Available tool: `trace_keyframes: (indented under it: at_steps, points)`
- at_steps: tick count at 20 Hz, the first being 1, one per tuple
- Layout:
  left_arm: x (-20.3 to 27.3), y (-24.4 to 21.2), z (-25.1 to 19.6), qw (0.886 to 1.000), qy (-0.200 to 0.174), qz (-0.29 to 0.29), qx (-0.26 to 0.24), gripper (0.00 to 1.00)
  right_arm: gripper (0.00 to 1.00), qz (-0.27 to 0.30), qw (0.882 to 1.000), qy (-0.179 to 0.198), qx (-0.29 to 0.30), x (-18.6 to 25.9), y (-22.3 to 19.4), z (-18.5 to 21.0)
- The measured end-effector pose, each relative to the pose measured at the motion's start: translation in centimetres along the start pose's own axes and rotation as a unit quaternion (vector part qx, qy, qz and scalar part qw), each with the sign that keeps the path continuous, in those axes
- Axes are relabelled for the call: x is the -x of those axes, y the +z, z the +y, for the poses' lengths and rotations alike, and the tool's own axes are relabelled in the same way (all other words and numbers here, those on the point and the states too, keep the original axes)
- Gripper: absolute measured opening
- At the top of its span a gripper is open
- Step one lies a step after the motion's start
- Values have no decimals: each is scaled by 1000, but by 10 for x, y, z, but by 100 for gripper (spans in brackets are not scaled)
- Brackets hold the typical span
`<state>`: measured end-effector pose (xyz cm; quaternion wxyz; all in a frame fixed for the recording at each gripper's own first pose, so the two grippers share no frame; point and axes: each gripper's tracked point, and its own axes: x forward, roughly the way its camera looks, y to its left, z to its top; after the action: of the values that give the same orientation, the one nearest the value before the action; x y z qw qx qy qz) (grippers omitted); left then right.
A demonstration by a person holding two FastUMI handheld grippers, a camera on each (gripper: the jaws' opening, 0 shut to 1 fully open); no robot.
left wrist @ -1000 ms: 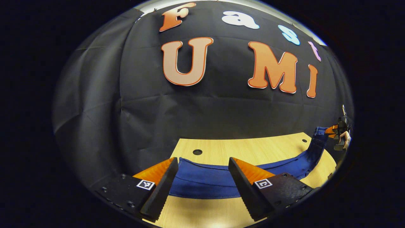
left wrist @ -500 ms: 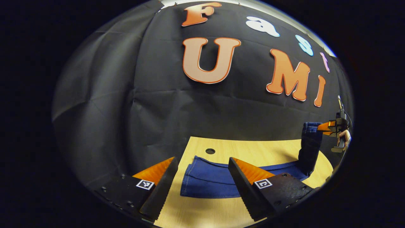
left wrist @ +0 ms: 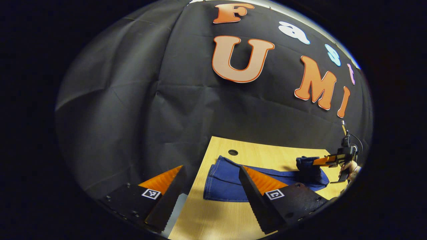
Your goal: Grasp the waist and the cuffs of the jeans and fold them to make the two legs overlap; first hold the waist and fold one-third of the jeans toward the cuffs, then hold the cuffs and fold the remaining one-third in the same direction to finish folding.
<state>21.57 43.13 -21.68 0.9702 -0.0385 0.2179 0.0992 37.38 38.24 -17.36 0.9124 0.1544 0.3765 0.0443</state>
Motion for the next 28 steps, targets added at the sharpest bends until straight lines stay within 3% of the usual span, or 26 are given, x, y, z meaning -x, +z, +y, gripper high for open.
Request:
trace_keyframes:
  at_steps: [7, 11, 15, 16, 18, 20, 21, 23, 25, 28]
  points:
    - [-12, -21, -4, 999, -4, 23, 24, 98, 2, 33, 997, -14, 75, 7, 2, -5]
    - [-16, -31, -3, 998, 4, 32, 45, 98, 14, 23, 995, 13, 92, 3, 1, -6]
    - [-18, -46, -7, 992, 1, 53, 115, 98, 82, 27, 995, 23, 94, 12, -2, 6]
    - [-21, -53, -13, 986, -5, 65, 151, 98, 99, 30, 995, 22, 95, 13, 0, 4]
    - [-26, -73, -21, 965, -15, 96, 244, 98, 99, 27, 995, 30, 96, 20, 8, 4]
    - [-30, -88, -25, 928, -13, 125, 350, 98, 99, 17, 995, 39, 91, 29, 21, 3]
    - [-29, -93, -23, 911, -2, 137, 389, 98, 99, 14, 995, 44, 85, 34, 25, 1]
    - [-27, -109, -11, 889, 20, 161, 429, 98, 98, 12, 996, 57, 71, 44, 37, -1]
    - [-37, -125, -4, 874, 35, 175, 453, 98, 98, 9, 996, 65, 57, 52, 47, -5]
    - [-74, -147, -7, 870, 58, 178, 456, 98, 99, 6, 996, 74, 42, 58, 63, -16]
